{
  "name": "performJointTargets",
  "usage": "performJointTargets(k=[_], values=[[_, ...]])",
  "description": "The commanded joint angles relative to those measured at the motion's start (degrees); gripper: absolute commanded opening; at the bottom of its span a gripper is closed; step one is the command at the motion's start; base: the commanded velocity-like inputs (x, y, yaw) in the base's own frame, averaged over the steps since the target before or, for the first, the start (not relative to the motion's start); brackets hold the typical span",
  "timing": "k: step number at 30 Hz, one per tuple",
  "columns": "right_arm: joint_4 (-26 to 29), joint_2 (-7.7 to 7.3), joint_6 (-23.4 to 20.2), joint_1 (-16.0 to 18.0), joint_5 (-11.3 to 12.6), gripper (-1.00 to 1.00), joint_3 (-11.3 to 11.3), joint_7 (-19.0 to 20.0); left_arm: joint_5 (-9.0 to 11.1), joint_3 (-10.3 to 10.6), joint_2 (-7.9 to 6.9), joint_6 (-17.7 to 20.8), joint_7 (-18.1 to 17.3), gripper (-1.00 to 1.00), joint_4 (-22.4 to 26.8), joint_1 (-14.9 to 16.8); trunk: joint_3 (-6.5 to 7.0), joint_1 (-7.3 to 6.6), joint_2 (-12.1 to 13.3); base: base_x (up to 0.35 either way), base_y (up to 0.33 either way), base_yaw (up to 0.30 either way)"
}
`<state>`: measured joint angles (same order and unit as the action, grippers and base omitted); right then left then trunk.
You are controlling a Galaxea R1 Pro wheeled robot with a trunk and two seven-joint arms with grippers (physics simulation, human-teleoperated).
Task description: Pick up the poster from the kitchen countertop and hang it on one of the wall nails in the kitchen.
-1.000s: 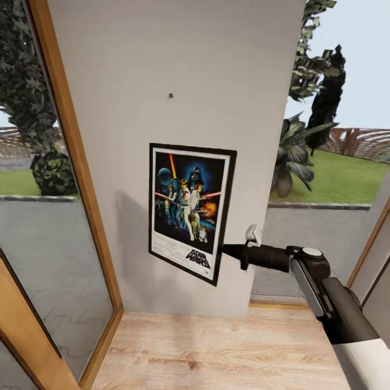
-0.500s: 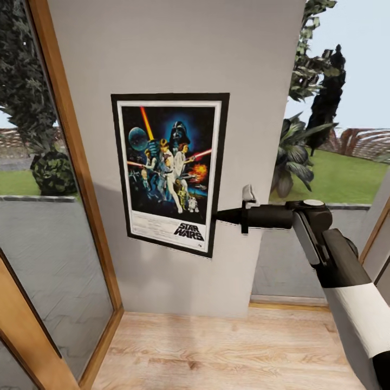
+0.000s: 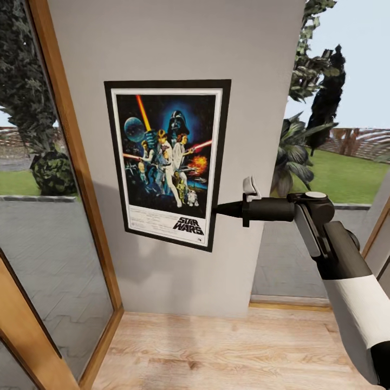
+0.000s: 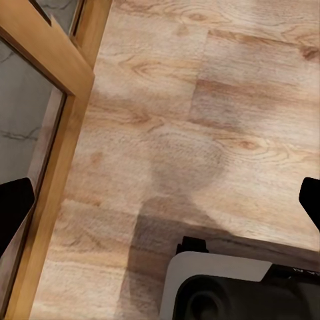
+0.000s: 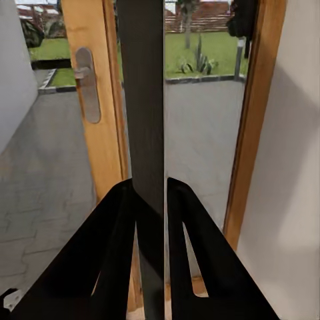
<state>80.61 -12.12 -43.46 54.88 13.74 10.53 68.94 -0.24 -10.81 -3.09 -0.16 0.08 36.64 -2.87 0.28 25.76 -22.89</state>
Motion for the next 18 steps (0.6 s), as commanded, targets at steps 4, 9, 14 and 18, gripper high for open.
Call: performJointTargets(k=[4, 9, 14, 18], values=[[-1.1, -0.11, -0.5, 0.1, 0.4, -1.0, 0.0, 0.0, 0.0, 0.0, 0.01, 0.0, 0.0, 1.0, 0.1, 0.0, -0.01, 0.02, 0.0, 0.0, 0.0, 0.0], [-1.3, -0.17, -0.5, 0.1, 0.4, -1.0, 0.0, 0.0, 0.0, 0.0, 0.01, 0.0, 0.0, 1.0, 0.1, 0.0, -0.01, 0.02, 0.0, 0.0, 0.0, 0.0], [-2.1, -0.24, -0.5, 1.5, 0.4, -1.0, 0.0, 0.1, 0.0, -0.1, 0.01, 0.0, 0.0, 1.0, 0.1, 0.0, -0.01, 0.02, 0.0, 0.0, 0.0, 0.0], [-3.6, -0.26, -0.5, 3.2, 0.4, -1.0, 0.0, 0.1, 0.0, -0.1, 0.01, 0.0, 0.0, 1.0, 0.0, 0.0, -0.01, 0.02, 0.0, 0.0, 0.0, 0.0]])
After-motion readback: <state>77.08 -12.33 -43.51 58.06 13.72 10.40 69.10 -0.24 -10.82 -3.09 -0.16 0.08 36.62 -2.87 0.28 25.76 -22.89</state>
